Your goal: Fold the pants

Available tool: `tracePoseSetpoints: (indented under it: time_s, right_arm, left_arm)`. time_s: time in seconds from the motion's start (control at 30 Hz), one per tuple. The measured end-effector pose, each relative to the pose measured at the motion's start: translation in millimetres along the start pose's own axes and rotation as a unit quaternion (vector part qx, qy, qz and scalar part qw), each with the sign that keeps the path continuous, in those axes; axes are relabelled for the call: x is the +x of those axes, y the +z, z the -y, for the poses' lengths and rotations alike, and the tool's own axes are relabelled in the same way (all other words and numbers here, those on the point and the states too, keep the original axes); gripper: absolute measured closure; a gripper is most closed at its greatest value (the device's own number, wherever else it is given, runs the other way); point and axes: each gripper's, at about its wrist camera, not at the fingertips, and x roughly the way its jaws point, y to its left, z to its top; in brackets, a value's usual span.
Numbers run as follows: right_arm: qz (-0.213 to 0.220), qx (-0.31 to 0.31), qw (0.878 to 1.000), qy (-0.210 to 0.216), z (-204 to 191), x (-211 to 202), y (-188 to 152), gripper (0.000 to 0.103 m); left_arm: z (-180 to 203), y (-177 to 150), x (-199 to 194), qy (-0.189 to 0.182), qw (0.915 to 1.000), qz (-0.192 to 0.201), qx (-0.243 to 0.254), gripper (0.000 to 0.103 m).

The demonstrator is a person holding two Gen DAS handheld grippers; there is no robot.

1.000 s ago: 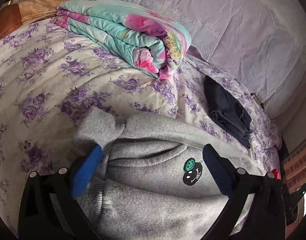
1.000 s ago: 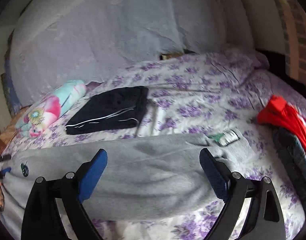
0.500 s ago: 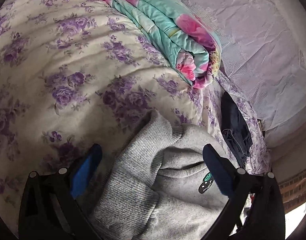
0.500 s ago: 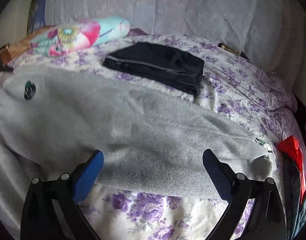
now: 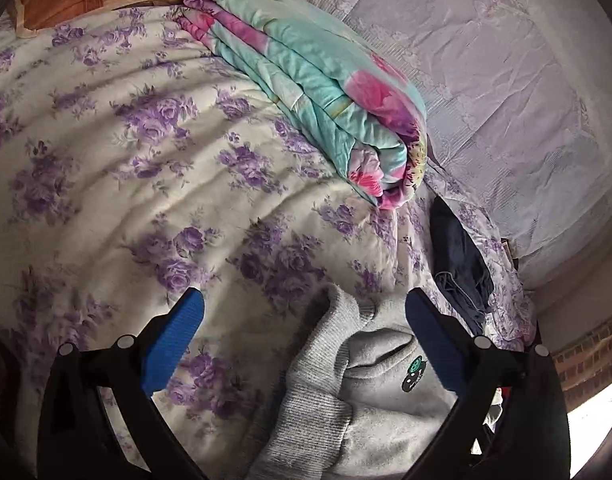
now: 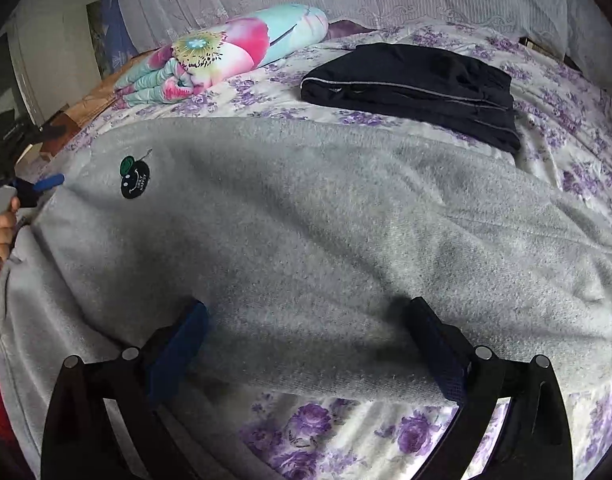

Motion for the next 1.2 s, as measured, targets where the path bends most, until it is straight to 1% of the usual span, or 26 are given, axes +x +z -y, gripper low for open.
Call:
tracePoseSetpoints:
  time_s: [0.07,0.1,0.17,0.2,0.23,0.27,0.33,0.4,0.43,0.5,0.57,0.63,0.67,0.7,0.73,0.77,0.8,0.83,0.87,0.9,0.93,0.97,1.03,1.07,1.1,1.2]
  right_arm:
    - [0.001,0.000,1.000,0.000,-1.1,-0.7,2.1,0.003]
    - [0.000,-0.004,1.000,-0.004,-2.7,-0.7,3.9,0.003]
    - [-0.001,-0.007,1.000,-0.009,-5.4,1.1,3.7,0.003]
    - [0.000,-0.007,1.000,-0.008,-4.8,2.0,4.4,0.003]
    - [0.000,-0.005,1.000,-0.006,-5.3,1.8,5.0,0.003]
    - [0.001,-0.004,1.000,-0.005,-5.2,2.9,1.6,0.003]
    - [0.004,-0.001,1.000,-0.002,-2.4,0.9,-4.6,0.003]
    - [0.006,0.000,1.000,-0.003,-2.0,-0.2,-5.7,0.003]
    - [0.006,0.000,1.000,-0.004,-1.4,-0.6,-6.4,0.003]
    - [0.008,-0.001,1.000,-0.007,-1.5,-1.1,-6.8,0.003]
    - [0.010,-0.002,1.000,-0.011,-1.6,-1.8,-7.0,0.003]
    - [0.019,0.002,1.000,-0.020,-0.8,-5.0,-7.5,0.003]
    - [0.034,0.009,0.999,-0.034,0.2,-10.3,-8.4,0.004]
    - [0.060,0.021,0.997,-0.050,1.5,-20.2,-9.3,0.004]
    - [0.102,0.039,0.992,-0.061,3.5,-36.5,-11.1,0.004]
    - [0.140,0.058,0.987,-0.052,6.0,-51.5,-12.8,0.004]
    - [0.173,0.078,0.981,-0.030,8.4,-64.2,-14.9,0.003]
    - [0.195,0.100,0.976,-0.004,11.7,-72.6,-16.0,0.003]
    - [0.198,0.114,0.974,0.011,14.0,-73.7,-15.2,0.003]
    - [0.186,0.124,0.975,0.014,14.9,-68.7,-13.6,0.003]
    - [0.157,0.127,0.979,0.007,14.5,-56.8,-11.3,0.003]
    - [0.121,0.123,0.985,-0.007,13.3,-41.8,-10.3,0.003]
    - [0.023,0.114,0.993,-0.027,12.5,-5.1,-7.7,0.003]
    - [0.016,0.103,0.994,-0.036,9.9,-2.3,-5.7,0.003]
    - [0.031,0.093,0.994,-0.040,5.7,-8.7,-4.8,0.003]
    - [0.102,0.079,0.992,-0.015,0.1,-35.7,-9.6,0.003]
  left_arm:
    - [4.4,-3.3,7.0,-0.015,0.9996,-0.023,0.012,0.005]
    - [12.2,-6.9,12.6,-0.012,0.9986,-0.037,0.034,0.005]
    - [30.2,-16.3,24.1,0.023,0.9940,-0.054,0.092,0.005]
    - [40.7,-22.8,29.4,0.059,0.9887,-0.051,0.128,0.005]
    - [50.7,-29.3,34.2,0.099,0.9808,-0.044,0.163,0.005]
    - [63.0,-37.2,37.9,0.140,0.9686,-0.030,0.203,0.005]
    - [82.4,-49.4,35.9,0.177,0.9478,0.000,0.265,0.005]
    - [99.2,-62.4,24.2,0.190,0.9277,0.053,0.317,0.005]
    - [104.9,-67.3,18.6,0.190,0.9211,0.073,0.332,0.005]
    - [112.1,-73.3,7.9,0.181,0.9127,0.103,0.352,0.005]
    - [115.1,-72.9,1.5,0.176,0.9107,0.121,0.354,0.005]
    - [115.0,-69.7,-2.8,0.169,0.9137,0.132,0.345,0.005]
    - [113.6,-67.0,-4.5,0.164,0.9169,0.134,0.339,0.005]
    - [111.7,-64.0,-5.7,0.161,0.9196,0.134,0.332,0.005]
    - [113.1,-64.9,-6.7,0.161,0.9212,0.135,0.327,0.005]
    - [112.9,-66.4,-7.4,0.160,0.9229,0.135,0.323,0.005]
    - [111.9,-65.7,-7.6,0.160,0.9243,0.135,0.319,0.005]
    - [111.5,-66.9,-7.5,0.160,0.9248,0.134,0.318,0.005]
    - [111.2,-66.8,-6.7,0.162,0.9246,0.133,0.318,0.005]
    - [111.6,-66.5,-6.2,0.163,0.9240,0.133,0.319,0.005]
    - [111.9,-66.3,-5.8,0.164,0.9233,0.133,0.321,0.005]
    - [111.4,-67.9,-5.5,0.164,0.9228,0.133,0.322,0.005]
    - [111.3,-68.2,-5.0,0.165,0.9225,0.132,0.323,0.005]
    - [110.8,-67.5,-4.7,0.166,0.9228,0.131,0.322,0.005]
    - [111.1,-67.7,-4.6,0.166,0.9232,0.131,0.321,0.005]
    - [109.5,-65.9,-2.9,0.165,0.9255,0.125,0.317,0.005]
